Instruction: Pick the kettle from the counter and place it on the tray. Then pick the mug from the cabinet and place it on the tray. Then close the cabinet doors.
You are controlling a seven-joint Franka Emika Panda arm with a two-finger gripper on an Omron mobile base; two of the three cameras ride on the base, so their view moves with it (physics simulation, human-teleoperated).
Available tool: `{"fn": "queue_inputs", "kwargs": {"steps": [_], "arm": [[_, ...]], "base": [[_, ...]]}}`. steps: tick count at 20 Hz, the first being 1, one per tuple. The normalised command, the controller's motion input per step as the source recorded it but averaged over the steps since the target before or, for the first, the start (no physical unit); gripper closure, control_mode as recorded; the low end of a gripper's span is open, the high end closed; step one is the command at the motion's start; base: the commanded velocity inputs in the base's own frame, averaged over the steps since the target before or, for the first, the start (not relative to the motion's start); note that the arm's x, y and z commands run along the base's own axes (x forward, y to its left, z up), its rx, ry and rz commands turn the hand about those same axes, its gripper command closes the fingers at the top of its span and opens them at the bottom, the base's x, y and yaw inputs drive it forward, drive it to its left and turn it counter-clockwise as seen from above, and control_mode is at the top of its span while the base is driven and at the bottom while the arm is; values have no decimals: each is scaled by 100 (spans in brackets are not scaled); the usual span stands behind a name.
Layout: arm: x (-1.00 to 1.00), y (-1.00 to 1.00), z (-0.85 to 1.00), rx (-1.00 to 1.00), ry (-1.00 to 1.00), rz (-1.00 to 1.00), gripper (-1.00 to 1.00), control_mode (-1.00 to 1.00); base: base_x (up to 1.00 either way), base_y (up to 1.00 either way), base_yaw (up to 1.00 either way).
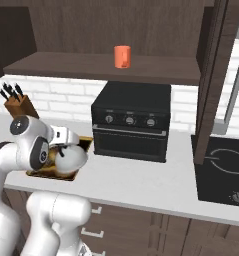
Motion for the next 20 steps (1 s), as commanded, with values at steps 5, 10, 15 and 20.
{"fn": "queue_inputs", "kwargs": {"steps": [5,10,15,20], "arm": [[21,27,-1,25,-5,11,100,-100],[52,32,-1,8,-10,7,100,-100],[58,41,-7,6,-4,1,100,-100],[71,30,-3,7,2,0,100,-100]], "base": [[0,0,0],[0,0,0],[0,0,0],[0,0,0]]}}
